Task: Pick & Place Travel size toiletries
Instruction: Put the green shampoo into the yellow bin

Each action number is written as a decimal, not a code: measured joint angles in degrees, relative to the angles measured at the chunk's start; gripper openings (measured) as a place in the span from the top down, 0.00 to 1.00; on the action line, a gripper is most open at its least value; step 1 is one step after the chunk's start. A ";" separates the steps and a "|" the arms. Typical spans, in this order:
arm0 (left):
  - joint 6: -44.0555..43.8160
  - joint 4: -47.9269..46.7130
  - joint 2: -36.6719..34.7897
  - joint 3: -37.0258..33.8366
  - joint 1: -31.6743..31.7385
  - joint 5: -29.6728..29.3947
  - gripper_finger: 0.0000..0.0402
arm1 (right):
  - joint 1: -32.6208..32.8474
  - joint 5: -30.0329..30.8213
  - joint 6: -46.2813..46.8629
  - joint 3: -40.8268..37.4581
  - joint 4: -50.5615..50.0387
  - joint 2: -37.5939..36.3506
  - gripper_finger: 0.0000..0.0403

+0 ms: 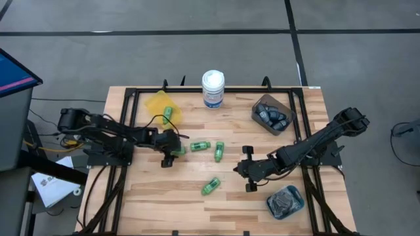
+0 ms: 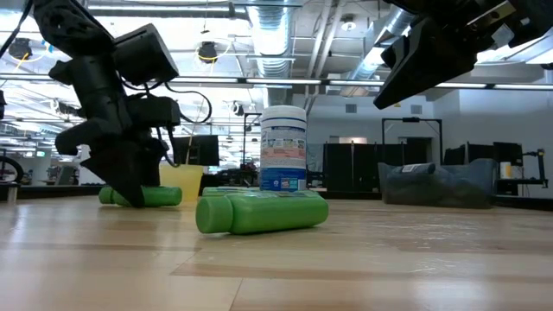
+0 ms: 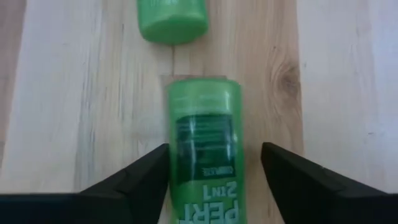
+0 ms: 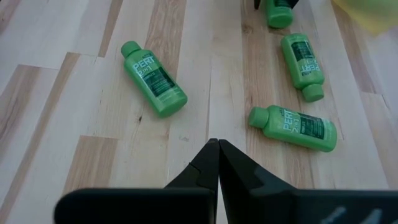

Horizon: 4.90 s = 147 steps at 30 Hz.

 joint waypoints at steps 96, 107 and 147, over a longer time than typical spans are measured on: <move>2.71 39.11 11.67 0.50 3.76 -0.26 0.19 | 0.79 -0.19 2.58 0.00 -0.02 0.04 1.00; 1.60 41.55 20.53 0.46 4.22 -0.15 0.20 | 1.96 -0.19 2.58 0.00 -0.02 0.07 1.00; -5.34 11.81 -21.02 -1.24 15.53 -37.12 0.57 | 1.95 -0.17 2.54 0.00 -0.04 0.07 1.00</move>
